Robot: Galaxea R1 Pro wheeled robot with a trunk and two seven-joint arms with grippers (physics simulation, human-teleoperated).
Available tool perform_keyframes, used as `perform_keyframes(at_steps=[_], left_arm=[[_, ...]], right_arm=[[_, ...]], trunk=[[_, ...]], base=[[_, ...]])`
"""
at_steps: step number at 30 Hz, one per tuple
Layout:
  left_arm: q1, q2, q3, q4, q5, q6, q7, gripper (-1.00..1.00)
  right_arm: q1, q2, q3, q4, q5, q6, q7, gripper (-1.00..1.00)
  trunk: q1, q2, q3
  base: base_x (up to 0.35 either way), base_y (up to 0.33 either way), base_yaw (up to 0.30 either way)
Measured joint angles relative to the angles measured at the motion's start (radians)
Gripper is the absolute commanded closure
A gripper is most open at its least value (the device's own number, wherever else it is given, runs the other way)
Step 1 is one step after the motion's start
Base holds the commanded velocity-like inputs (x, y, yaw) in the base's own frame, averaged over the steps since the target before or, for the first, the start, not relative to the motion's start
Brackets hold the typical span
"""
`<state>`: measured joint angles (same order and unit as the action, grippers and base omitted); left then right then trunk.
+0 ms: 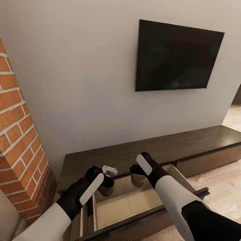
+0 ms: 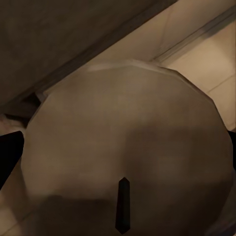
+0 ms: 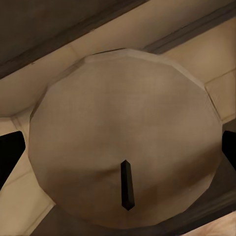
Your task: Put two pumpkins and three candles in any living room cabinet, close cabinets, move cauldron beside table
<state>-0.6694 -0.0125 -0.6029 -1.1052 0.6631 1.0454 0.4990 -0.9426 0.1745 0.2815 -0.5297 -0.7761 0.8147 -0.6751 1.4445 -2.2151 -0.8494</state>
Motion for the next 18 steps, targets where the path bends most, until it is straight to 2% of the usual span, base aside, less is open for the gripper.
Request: perform_keyframes(at_steps=[18], left_arm=[[0.0,0.0,0.0,0.0,0.0,0.0,0.003,1.0]], right_arm=[[0.0,0.0,0.0,0.001,0.0,0.001,0.028,1.0]], trunk=[[0.069,-0.126,-0.056]], base=[[0.0,0.0,0.0]])
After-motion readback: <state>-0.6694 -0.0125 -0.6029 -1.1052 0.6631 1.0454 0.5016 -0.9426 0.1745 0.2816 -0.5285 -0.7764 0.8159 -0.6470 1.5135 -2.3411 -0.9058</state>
